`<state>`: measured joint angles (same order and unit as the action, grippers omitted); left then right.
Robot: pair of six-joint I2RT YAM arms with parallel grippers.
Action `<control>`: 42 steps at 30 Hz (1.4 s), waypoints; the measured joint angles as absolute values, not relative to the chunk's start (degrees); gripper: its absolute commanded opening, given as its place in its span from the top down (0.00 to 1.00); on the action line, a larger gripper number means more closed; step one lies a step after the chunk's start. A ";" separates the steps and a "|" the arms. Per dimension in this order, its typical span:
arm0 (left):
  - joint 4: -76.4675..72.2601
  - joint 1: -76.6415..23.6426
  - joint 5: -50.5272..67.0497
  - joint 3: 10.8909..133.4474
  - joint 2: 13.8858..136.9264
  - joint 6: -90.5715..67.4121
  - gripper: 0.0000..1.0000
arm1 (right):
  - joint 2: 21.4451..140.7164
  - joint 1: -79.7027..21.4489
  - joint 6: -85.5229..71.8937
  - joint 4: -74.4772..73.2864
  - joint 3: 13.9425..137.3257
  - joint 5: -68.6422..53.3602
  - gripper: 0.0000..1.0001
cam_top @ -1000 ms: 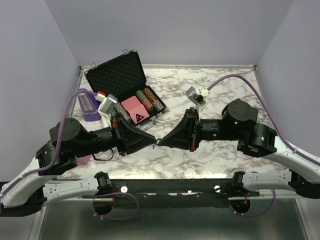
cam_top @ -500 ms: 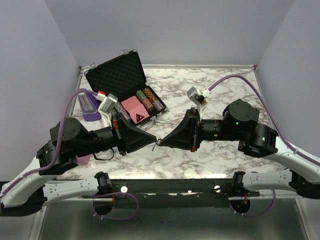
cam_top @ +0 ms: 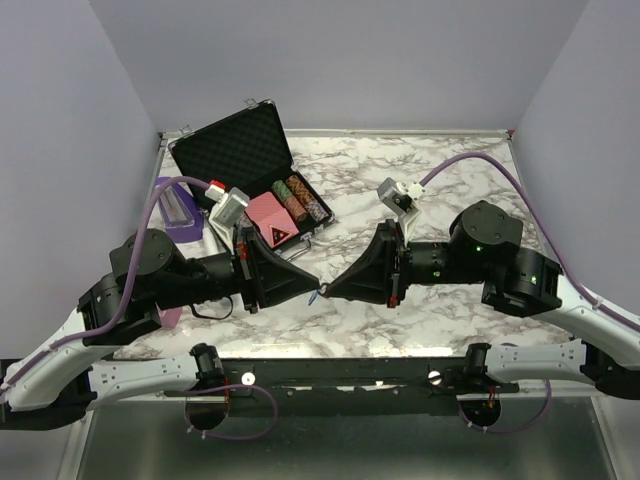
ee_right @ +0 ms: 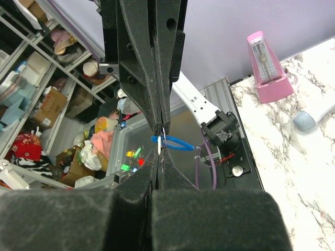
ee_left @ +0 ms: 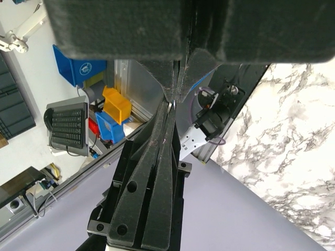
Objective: Remove the keys from the keyring
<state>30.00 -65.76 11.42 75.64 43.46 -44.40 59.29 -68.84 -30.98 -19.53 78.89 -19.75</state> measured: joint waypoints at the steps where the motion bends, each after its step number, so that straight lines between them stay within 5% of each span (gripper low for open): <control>1: 30.13 -65.76 11.70 75.64 43.59 -44.36 1.00 | 59.22 -68.84 -30.89 -19.88 78.96 -19.75 0.99; 42: 33.61 -65.76 16.58 76.40 44.71 -42.65 1.00 | 59.24 -68.84 -28.88 -26.48 82.56 -20.21 0.99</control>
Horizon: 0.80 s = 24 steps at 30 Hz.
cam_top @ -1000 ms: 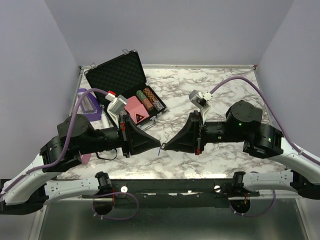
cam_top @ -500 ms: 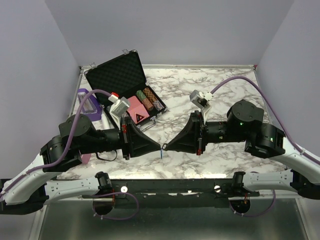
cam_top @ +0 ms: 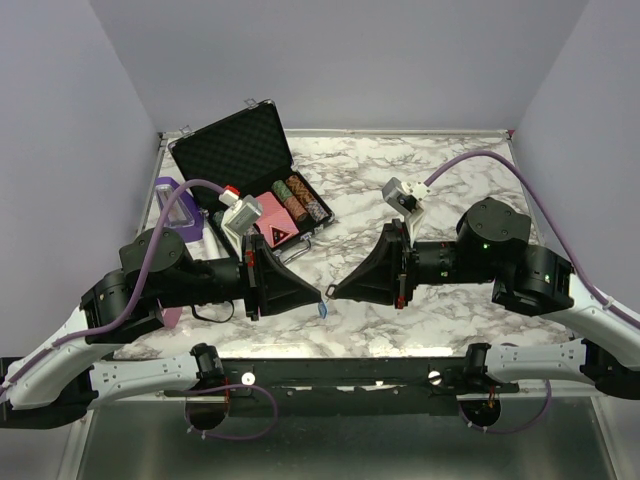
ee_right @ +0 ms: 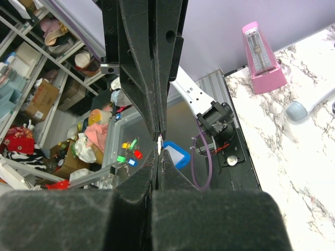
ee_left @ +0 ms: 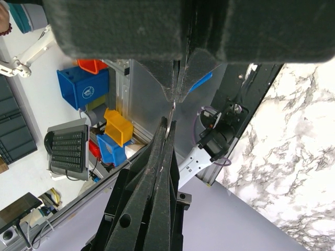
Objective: Remove the keys from the keyring
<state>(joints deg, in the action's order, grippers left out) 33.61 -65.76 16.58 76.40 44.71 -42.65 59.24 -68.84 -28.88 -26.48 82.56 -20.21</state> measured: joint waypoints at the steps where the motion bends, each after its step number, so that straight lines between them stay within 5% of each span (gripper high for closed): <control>1: 33.61 -65.76 16.58 76.40 44.71 -42.65 1.00 | 59.24 -68.84 -28.88 -26.50 82.56 -20.21 0.99; 24: 33.78 -65.76 16.01 76.40 44.75 -42.70 1.00 | 54.81 -68.84 -28.56 -25.43 81.12 -9.61 0.99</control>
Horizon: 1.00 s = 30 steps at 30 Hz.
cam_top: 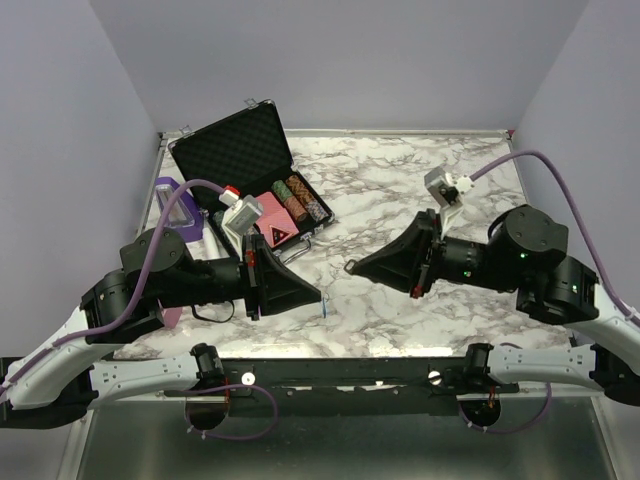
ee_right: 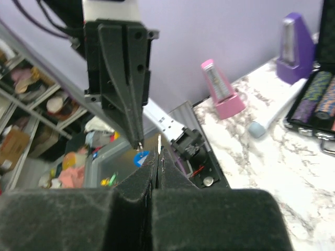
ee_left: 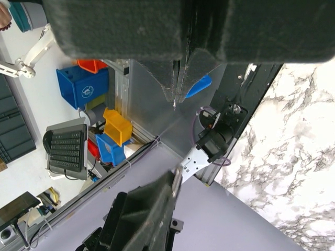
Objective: Remove the keys from the keyring
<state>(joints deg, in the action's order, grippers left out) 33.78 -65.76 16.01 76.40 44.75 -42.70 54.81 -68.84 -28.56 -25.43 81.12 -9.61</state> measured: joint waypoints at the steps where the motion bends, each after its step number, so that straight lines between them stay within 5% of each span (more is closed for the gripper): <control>1: 33.78 -65.76 15.84 76.38 44.71 -42.70 1.00 | 53.91 -68.84 -28.62 -25.28 80.66 -7.86 0.99; 23: 44.60 -65.76 -5.06 70.67 40.97 -48.97 1.00 | 39.09 -68.84 -45.41 -41.04 70.04 40.80 0.99; 30: 45.67 -65.76 -6.79 67.79 39.18 -50.43 1.00 | 53.71 -68.75 -48.80 -50.83 71.31 43.07 0.99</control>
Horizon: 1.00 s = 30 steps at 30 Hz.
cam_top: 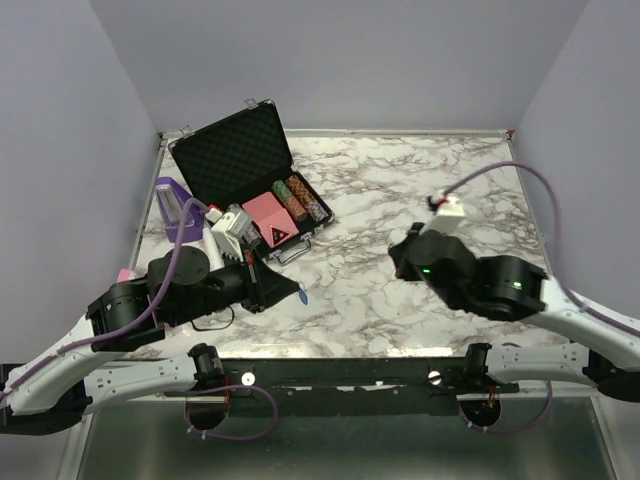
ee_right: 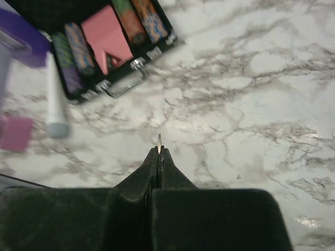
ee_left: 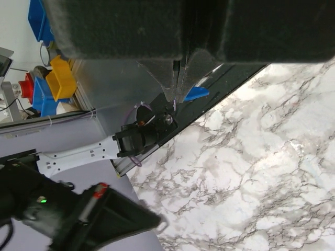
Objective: Remove the keys from the keyring
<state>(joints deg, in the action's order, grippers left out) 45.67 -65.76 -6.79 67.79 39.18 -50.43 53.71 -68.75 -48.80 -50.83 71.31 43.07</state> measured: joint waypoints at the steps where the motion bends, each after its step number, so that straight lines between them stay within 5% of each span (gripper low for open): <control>1: 45.78 -65.76 -6.90 67.31 39.07 -50.65 1.00 | 56.73 -68.03 -48.64 -51.51 71.50 42.50 0.99; 10: 46.83 -65.76 -7.29 65.19 36.69 -51.90 1.00 | 64.16 -35.75 -39.94 -46.63 65.30 13.87 0.99; 27: 49.45 -65.76 -9.63 61.82 31.66 -53.19 1.00 | 72.86 -33.89 -36.03 -41.39 68.75 2.46 0.99; 30: 49.45 -65.76 -9.65 61.60 31.66 -53.21 1.00 | 75.42 -33.89 -34.98 -41.19 70.00 3.36 0.87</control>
<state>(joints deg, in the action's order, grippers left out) 49.45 -65.76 -9.65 61.60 31.66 -53.21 75.42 -33.89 -34.98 -41.19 70.00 3.36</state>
